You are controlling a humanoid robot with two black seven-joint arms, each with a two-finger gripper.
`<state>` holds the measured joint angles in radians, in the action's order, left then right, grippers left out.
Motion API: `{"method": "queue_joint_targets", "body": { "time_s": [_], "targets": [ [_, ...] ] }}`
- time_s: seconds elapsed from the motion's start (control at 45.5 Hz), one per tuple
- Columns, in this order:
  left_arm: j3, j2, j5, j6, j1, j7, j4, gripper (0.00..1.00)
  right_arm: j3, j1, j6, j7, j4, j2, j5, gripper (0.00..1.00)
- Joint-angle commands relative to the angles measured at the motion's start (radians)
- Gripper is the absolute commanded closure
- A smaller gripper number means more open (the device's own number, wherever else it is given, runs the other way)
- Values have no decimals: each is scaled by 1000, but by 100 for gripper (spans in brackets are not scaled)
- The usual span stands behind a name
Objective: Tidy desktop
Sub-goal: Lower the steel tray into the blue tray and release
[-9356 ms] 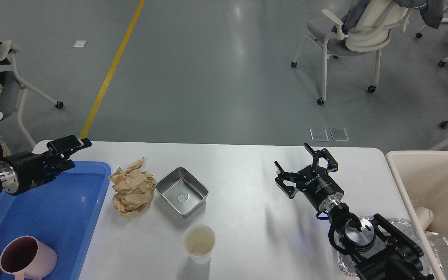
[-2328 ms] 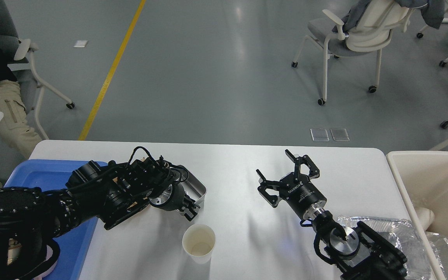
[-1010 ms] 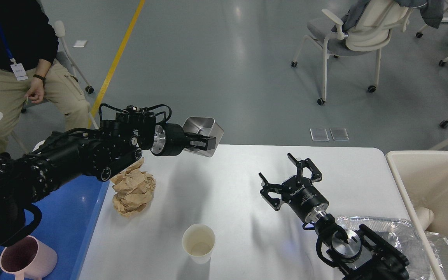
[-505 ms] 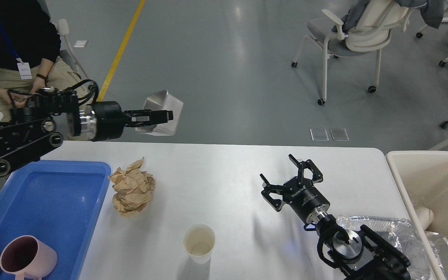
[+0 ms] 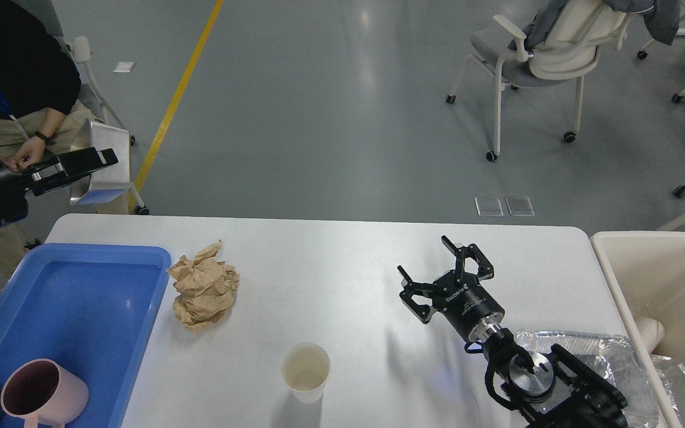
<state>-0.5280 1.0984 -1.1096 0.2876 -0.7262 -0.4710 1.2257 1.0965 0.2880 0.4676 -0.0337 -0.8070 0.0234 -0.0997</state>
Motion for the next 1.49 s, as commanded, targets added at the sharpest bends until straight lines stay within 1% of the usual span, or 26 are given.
{"method": "queue_joint_targets", "body": {
  "time_s": [0.0, 0.11, 0.373, 0.483, 0.571, 0.681, 0.813, 0.922, 0.988, 1.098, 1.34, 1.471],
  "targets": [
    [-33, 34, 5, -21, 86, -2, 6, 97, 0, -1, 0, 0, -1, 0, 0, 0],
    [-40, 67, 10, -36, 120, -3, 12, 97, 0, 2, 0, 0, -1, 0, 0, 0],
    [-26, 193, 8, -34, 123, -6, 47, 97, 3, 5, 0, 0, -8, 1, 0, 0],
    [-20, 244, 5, -36, 125, -3, 98, 97, 2, 5, 0, 0, -6, 1, 0, 0],
    [9, 282, -1, -47, 131, -2, 141, 97, 2, 5, 0, 0, -6, 1, 0, 0],
    [75, 296, -38, -80, 136, 0, 144, 97, 3, 5, 0, 0, -8, 1, 0, 0],
    [129, 291, -157, -117, 136, 2, 140, 97, 3, 5, 0, 0, -8, 1, 0, 0],
    [172, 274, -219, -192, 136, 9, 132, 97, 3, 3, 2, 0, -8, 0, 0, 0],
    [198, 268, -257, -219, 136, 12, 124, 97, 2, 2, 2, 0, -8, 0, 0, 0],
    [204, 233, -326, -223, 136, 21, 75, 97, 2, 2, 2, 0, -8, 0, 0, 0],
    [210, 153, -475, -223, 159, 20, -58, 96, 2, 3, 2, 0, -9, 0, 0, 0],
    [220, 78, -565, -223, 179, 22, -146, 96, -1, -3, 3, 0, -8, -2, 0, 0]
  ]
}}
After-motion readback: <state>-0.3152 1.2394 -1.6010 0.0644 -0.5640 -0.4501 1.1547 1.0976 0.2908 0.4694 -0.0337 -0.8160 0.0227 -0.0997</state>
